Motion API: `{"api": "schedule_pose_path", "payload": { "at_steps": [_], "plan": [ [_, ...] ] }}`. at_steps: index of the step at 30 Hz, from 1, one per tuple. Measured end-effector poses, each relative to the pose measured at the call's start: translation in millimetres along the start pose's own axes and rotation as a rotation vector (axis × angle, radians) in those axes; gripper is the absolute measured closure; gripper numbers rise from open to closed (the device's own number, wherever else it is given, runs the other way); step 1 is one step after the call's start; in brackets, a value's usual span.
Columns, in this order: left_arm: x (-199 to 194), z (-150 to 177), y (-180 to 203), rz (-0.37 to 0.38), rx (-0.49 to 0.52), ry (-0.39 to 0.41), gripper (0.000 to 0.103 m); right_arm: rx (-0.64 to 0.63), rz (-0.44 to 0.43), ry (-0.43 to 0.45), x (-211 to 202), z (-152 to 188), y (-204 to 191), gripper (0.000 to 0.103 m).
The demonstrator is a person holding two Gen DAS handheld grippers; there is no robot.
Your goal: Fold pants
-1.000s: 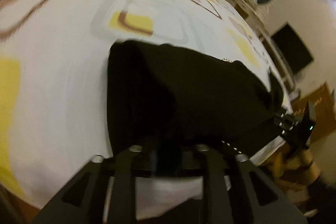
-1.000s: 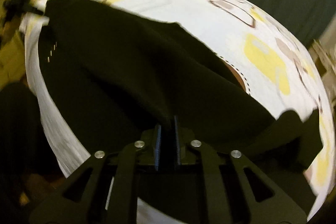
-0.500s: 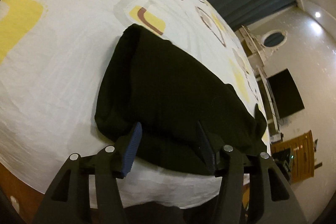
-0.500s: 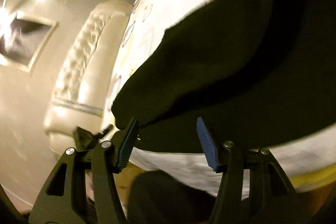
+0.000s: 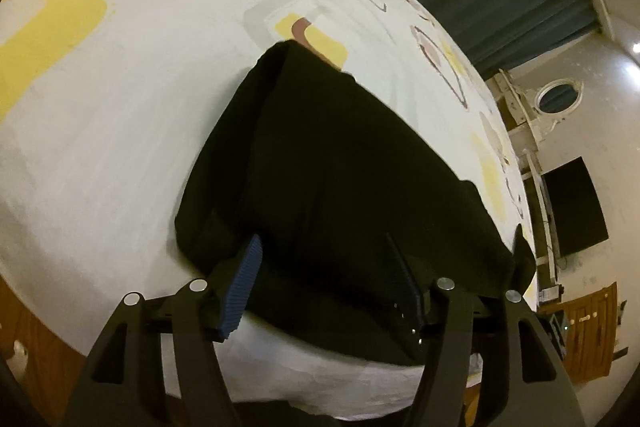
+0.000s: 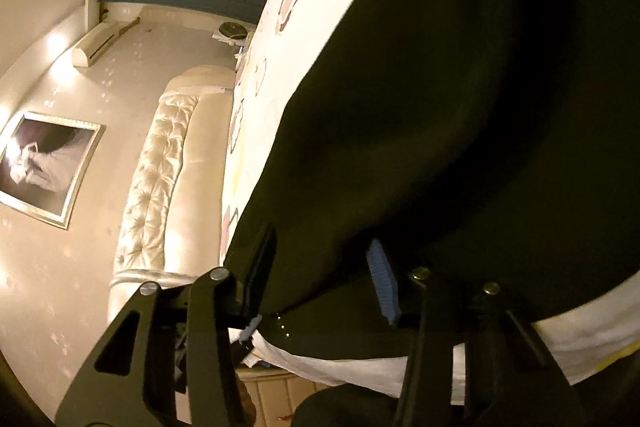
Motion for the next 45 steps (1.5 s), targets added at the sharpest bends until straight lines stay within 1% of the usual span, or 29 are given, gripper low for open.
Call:
{"api": "schedule_pose_path", "payload": {
  "at_steps": [2, 4, 5, 6, 8, 9, 10, 12, 14, 17, 18, 19, 21, 22, 23, 24, 25, 26, 28, 31, 33, 37, 39, 42, 45],
  "plan": [
    [-6.0, 2.6, -0.4, -0.002, -0.004, 0.014, 0.041, 0.004, -0.009, -0.002, 2.0, 0.9, -1.3, 0.059],
    [-12.4, 1.1, -6.2, 0.028, -0.062, 0.022, 0.041, 0.005, -0.010, -0.004, 4.5, -2.6, -2.8, 0.058],
    [-14.2, -0.2, -10.4, 0.052, -0.102, 0.019, 0.040, 0.002, -0.009, -0.005, 3.1, -4.9, -0.4, 0.058],
    [-14.0, -2.0, -17.4, 0.087, -0.164, 0.005, 0.038, -0.001, -0.007, -0.004, 2.4, -5.5, -1.0, 0.058],
    [-13.2, -2.3, -27.6, 0.134, -0.272, -0.003, 0.038, -0.021, -0.001, 0.000, 2.7, -3.6, -1.8, 0.058],
    [-12.7, -3.1, -30.7, 0.144, -0.313, 0.003, 0.038, -0.029, 0.002, 0.001, 1.1, -5.2, -0.4, 0.058],
    [-11.2, -3.8, -30.2, 0.143, -0.324, 0.003, 0.038, -0.040, 0.006, 0.003, 2.4, -3.7, -0.8, 0.058],
    [-4.8, -4.3, -24.2, 0.115, -0.312, 0.001, 0.038, -0.050, 0.011, 0.011, 2.4, -2.6, -5.0, 0.058],
    [0.7, -4.5, -18.6, 0.058, -0.282, 0.021, 0.038, -0.055, 0.010, 0.013, 3.2, -4.0, -7.8, 0.058],
    [4.6, -9.5, -15.4, 0.036, -0.291, 0.055, 0.038, -0.050, 0.000, 0.017, 2.0, -4.7, -6.6, 0.058],
    [4.6, -13.1, -15.8, 0.041, -0.309, 0.072, 0.041, -0.045, -0.003, 0.018, 1.3, -3.9, -5.7, 0.058],
    [4.2, -15.1, -16.4, 0.043, -0.321, 0.082, 0.045, -0.039, -0.003, 0.020, 1.8, -4.9, -4.9, 0.058],
    [6.5, -18.6, -21.3, 0.016, -0.336, 0.078, 0.068, -0.035, 0.002, 0.026, 2.6, -6.4, -3.8, 0.059],
    [7.8, -18.7, -25.1, 0.004, -0.347, 0.070, 0.074, -0.038, 0.012, 0.023, 4.1, -6.7, -3.6, 0.063],
    [7.5, -18.4, -28.2, 0.000, -0.357, 0.068, 0.085, -0.043, 0.019, 0.018, 4.3, -7.1, -1.9, 0.071],
    [6.7, -17.7, -30.7, 0.004, -0.361, 0.064, 0.086, -0.048, 0.022, 0.005, 7.0, -6.8, -1.0, 0.090],
    [4.0, -17.3, -31.2, 0.010, -0.353, 0.064, 0.088, -0.047, 0.021, 0.000, 4.6, -6.5, 2.9, 0.097],
    [0.5, -16.8, -30.7, 0.011, -0.345, 0.067, 0.090, -0.048, 0.020, 0.003, 1.3, -5.5, 3.2, 0.097],
    [-12.1, -15.9, -25.9, 0.001, -0.309, 0.083, 0.092, -0.083, 0.019, 0.011, -7.7, 0.4, -3.0, 0.097],
    [-27.7, -11.6, -23.1, -0.061, -0.248, 0.105, 0.094, -0.119, 0.012, 0.005, -22.7, 14.0, -8.6, 0.097],
    [-31.9, -5.2, -29.4, -0.089, -0.240, 0.098, 0.094, -0.125, 0.019, -0.012, -28.3, 23.2, -4.6, 0.097],
    [-22.5, -1.1, -46.5, -0.091, -0.256, 0.079, 0.094, -0.114, 0.071, -0.053, -21.5, 36.4, 19.5, 0.097],
    [-20.9, -2.3, -45.1, -0.101, -0.239, 0.081, 0.094, -0.082, 0.057, -0.056, -19.2, 39.1, 29.5, 0.098],
    [-22.3, -2.0, -40.0, -0.121, -0.198, 0.076, 0.094, -0.092, 0.059, -0.054, -21.3, 39.2, 29.2, 0.098],
    [-21.6, -2.4, -39.4, -0.119, -0.182, 0.068, 0.094, -0.087, 0.059, -0.072, -20.8, 38.1, 27.0, 0.097]
  ]
}}
Point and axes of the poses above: each gripper's, at about its wrist camera, not at the fingertips, and x roughly the way its jaws point, y to its right, z to its underside, the point moved 4 cm from there along x, roughly the way its jaws point, and after that the axes turned 6 degrees about z, right-handed, at the moved point
